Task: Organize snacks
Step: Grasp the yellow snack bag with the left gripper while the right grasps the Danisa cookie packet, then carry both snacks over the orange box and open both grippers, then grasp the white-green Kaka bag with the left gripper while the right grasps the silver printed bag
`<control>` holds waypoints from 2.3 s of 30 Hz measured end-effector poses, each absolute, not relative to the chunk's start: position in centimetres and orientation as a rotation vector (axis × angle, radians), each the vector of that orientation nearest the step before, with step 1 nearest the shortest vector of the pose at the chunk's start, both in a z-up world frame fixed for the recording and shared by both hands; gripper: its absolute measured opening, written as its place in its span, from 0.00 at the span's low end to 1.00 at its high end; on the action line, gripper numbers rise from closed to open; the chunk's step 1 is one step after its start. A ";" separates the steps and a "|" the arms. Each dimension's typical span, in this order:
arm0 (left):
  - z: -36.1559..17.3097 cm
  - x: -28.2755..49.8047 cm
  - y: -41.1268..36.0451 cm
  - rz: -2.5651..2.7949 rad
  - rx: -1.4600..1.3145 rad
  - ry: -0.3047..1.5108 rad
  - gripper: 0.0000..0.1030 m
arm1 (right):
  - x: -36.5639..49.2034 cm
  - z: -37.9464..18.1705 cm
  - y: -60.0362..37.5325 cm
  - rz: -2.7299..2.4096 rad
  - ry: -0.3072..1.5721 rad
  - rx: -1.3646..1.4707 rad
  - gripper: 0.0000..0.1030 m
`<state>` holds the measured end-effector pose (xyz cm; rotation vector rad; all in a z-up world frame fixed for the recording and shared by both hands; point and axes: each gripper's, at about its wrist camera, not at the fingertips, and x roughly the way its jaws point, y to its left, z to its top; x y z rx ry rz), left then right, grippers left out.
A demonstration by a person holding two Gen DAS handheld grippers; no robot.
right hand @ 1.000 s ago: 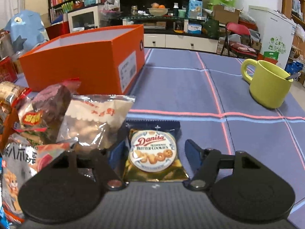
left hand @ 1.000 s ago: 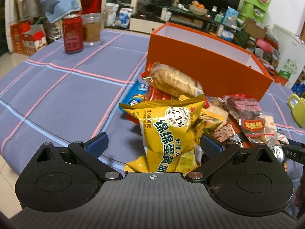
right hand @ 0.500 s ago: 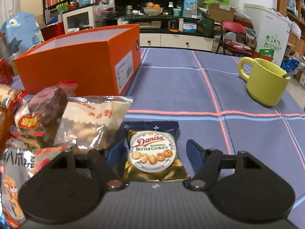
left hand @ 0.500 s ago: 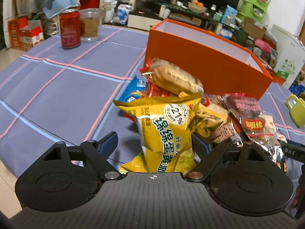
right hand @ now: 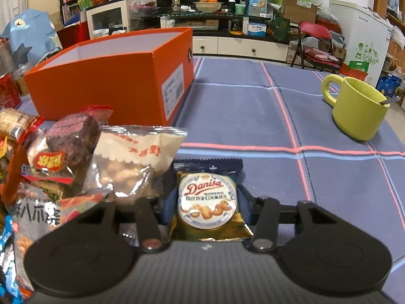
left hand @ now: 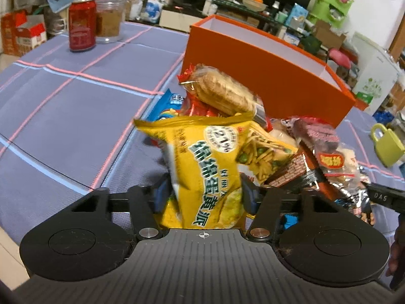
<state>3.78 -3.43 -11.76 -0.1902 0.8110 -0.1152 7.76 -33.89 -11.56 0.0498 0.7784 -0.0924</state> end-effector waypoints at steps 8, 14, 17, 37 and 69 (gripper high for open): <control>-9.7 2.9 -3.7 -0.117 -0.099 0.746 0.12 | 7.3 -10.6 -33.7 -0.096 0.746 0.050 0.44; -7.8 2.4 -2.4 -0.140 -0.121 0.698 0.11 | 6.4 -9.0 -33.5 -0.102 0.678 0.025 0.43; -6.4 1.9 -2.1 -0.160 -0.117 0.663 0.11 | 5.9 -7.7 -33.2 -0.095 0.638 0.013 0.43; -2.1 24.4 -7.8 -0.233 -0.011 0.652 0.40 | 22.8 -0.9 -27.0 0.035 0.609 0.047 0.57; -10.6 6.5 -5.0 -0.527 0.054 0.715 0.52 | 0.7 -7.7 -26.8 0.088 0.700 0.047 0.85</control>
